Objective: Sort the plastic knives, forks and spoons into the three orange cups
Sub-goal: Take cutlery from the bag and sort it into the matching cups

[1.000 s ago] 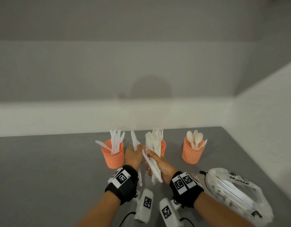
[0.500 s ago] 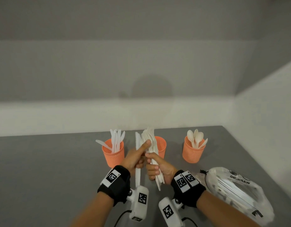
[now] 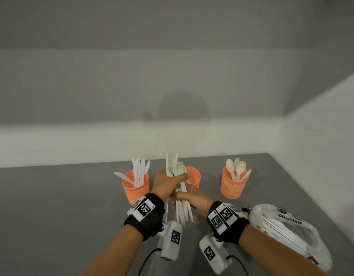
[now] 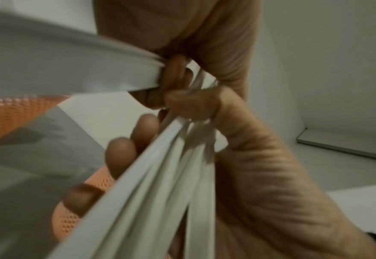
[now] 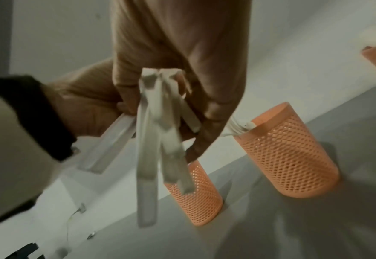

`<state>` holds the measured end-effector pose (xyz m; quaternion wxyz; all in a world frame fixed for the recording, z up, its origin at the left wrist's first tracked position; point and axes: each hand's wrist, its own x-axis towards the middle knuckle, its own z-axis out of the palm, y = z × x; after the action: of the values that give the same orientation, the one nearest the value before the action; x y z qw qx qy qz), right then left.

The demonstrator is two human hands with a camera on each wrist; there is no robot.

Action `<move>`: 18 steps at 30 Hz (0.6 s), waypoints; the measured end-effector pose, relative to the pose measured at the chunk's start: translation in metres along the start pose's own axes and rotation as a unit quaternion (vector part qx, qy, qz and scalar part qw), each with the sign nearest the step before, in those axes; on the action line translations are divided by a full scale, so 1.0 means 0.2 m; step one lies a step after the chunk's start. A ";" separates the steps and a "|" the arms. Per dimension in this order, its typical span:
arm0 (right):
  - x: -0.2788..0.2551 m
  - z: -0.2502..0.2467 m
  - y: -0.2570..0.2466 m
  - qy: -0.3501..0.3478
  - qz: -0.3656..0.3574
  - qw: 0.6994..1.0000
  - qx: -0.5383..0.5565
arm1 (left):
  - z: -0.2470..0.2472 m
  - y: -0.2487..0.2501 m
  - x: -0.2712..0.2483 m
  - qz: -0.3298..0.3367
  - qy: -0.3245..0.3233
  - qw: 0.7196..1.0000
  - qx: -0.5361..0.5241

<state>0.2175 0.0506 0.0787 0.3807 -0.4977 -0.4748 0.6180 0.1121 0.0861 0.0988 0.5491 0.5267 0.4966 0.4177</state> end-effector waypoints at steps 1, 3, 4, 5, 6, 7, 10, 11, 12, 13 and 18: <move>0.01 0.01 0.00 0.018 -0.007 1.000 0.005 | 0.01 0.01 0.00 0.001 0.009 1.000 0.000; 0.02 0.02 0.01 0.028 0.004 0.999 0.028 | 0.02 0.02 0.02 0.000 0.004 1.000 0.001; 0.02 0.02 0.02 0.027 0.021 0.999 0.043 | 0.01 0.03 0.02 0.000 0.003 1.000 0.000; 0.02 0.01 0.03 0.028 0.036 0.997 0.057 | -0.01 0.04 0.02 -0.002 0.014 1.000 0.002; 0.03 0.00 0.04 0.034 0.048 0.996 0.072 | -0.04 0.04 0.03 -0.003 0.038 0.999 0.009; 0.03 -0.02 0.04 0.040 0.057 0.993 0.091 | -0.07 0.02 0.04 0.000 0.068 0.997 0.020; 0.03 -0.07 0.04 0.049 0.061 0.991 0.111 | -0.22 0.05 0.08 0.041 0.183 0.982 0.009; 0.03 -0.08 0.05 0.046 0.058 0.991 0.109 | -0.27 0.06 0.11 0.064 0.217 0.974 -0.009; 0.02 -0.09 0.04 0.043 0.051 0.993 0.103 | -0.33 0.08 0.14 0.082 0.247 0.965 -0.021; 0.02 -0.09 0.04 0.043 0.044 0.993 0.099 | -0.38 0.10 0.19 0.099 0.268 0.958 -0.030; 0.00 -0.12 0.02 0.050 0.022 0.993 0.102 | -0.51 0.07 0.36 0.112 0.296 0.948 -0.039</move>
<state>0.2405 0.0542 0.0745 0.4387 -0.4968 -0.3783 0.6462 0.0246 0.1746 0.1103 0.3470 0.4100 0.5581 0.6324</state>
